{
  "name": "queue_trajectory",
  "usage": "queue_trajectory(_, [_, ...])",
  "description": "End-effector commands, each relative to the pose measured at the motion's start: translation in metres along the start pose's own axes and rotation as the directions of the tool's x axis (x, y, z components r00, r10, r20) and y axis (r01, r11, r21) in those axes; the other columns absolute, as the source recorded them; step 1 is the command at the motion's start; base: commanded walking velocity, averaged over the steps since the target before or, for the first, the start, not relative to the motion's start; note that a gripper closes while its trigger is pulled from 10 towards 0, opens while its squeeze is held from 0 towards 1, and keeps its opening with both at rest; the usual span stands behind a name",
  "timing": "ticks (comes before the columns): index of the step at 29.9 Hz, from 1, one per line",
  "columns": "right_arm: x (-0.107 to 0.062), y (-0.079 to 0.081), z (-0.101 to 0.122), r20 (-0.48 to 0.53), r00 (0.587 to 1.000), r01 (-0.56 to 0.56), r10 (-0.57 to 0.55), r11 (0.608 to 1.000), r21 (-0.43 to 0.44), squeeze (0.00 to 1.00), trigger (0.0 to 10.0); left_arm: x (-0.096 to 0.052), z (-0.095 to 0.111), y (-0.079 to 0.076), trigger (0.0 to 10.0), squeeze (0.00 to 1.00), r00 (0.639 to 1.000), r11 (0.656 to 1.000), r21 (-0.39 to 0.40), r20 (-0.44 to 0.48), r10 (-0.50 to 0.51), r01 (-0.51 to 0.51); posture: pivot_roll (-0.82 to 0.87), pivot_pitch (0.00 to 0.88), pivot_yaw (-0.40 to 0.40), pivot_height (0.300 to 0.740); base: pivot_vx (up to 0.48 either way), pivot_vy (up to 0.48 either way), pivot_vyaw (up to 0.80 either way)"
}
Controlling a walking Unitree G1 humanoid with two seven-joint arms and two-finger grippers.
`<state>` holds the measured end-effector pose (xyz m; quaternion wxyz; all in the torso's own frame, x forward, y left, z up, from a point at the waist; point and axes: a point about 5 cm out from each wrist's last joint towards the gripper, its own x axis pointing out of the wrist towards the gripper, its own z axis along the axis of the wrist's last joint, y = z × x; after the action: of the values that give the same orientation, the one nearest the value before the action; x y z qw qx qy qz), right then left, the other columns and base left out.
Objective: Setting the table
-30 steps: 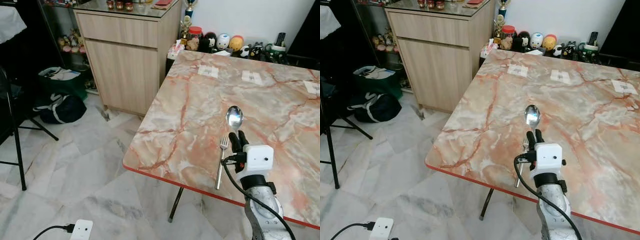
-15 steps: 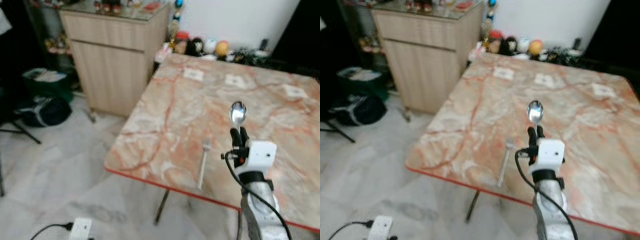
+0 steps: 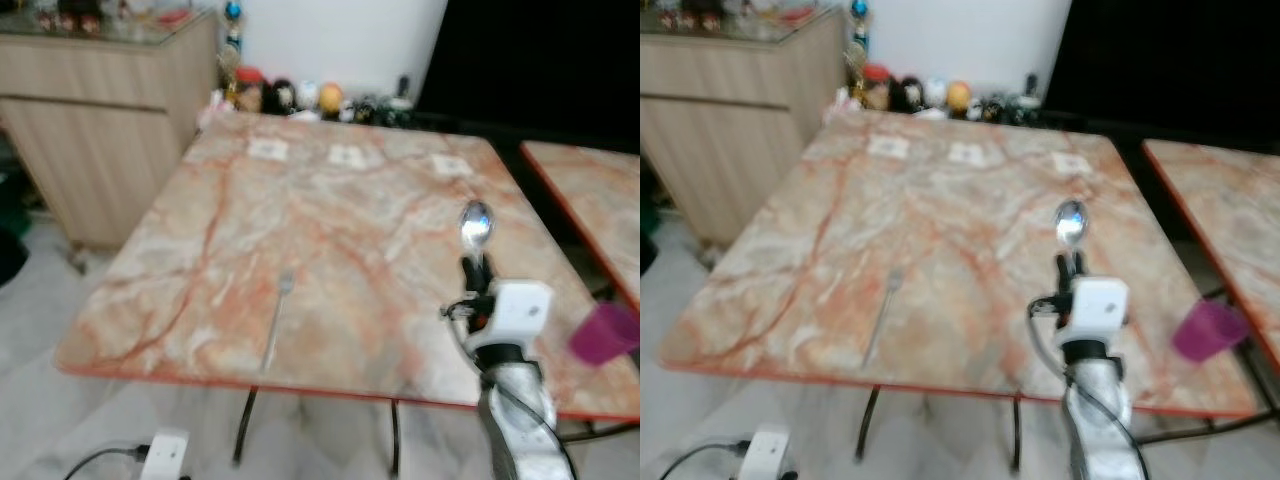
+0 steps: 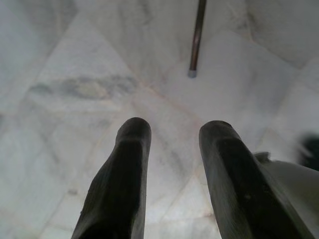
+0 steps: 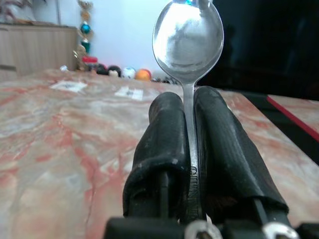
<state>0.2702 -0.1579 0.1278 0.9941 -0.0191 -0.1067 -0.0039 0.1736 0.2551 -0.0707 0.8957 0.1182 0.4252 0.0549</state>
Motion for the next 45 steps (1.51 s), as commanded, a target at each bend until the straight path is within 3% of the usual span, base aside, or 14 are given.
queue_trajectory(1, [0.004,-0.003,0.010,0.050,0.999,0.007,-0.007,1.000,0.002,0.00,10.0,0.001,0.003,-0.009,10.0,0.00,1.000,1.000,-0.002,0.004,-0.022,0.022,0.13,0.003,-0.037,0.740,0.000,-0.431,0.00])
queue_trajectory(24, [0.013,-0.002,0.016,0.118,0.990,0.070,-0.074,0.997,0.033,0.00,10.0,0.002,0.009,0.007,10.0,0.00,1.000,0.999,0.046,0.016,-0.009,0.008,0.14,0.009,0.013,0.740,0.000,-0.428,0.00])
queue_trajectory(45, [0.019,-0.012,0.023,0.161,0.980,0.117,-0.118,0.993,0.020,0.00,10.0,0.001,0.006,0.002,10.0,0.00,1.000,0.999,0.050,0.011,-0.021,0.020,0.12,0.000,0.008,0.740,0.000,-0.424,0.00])
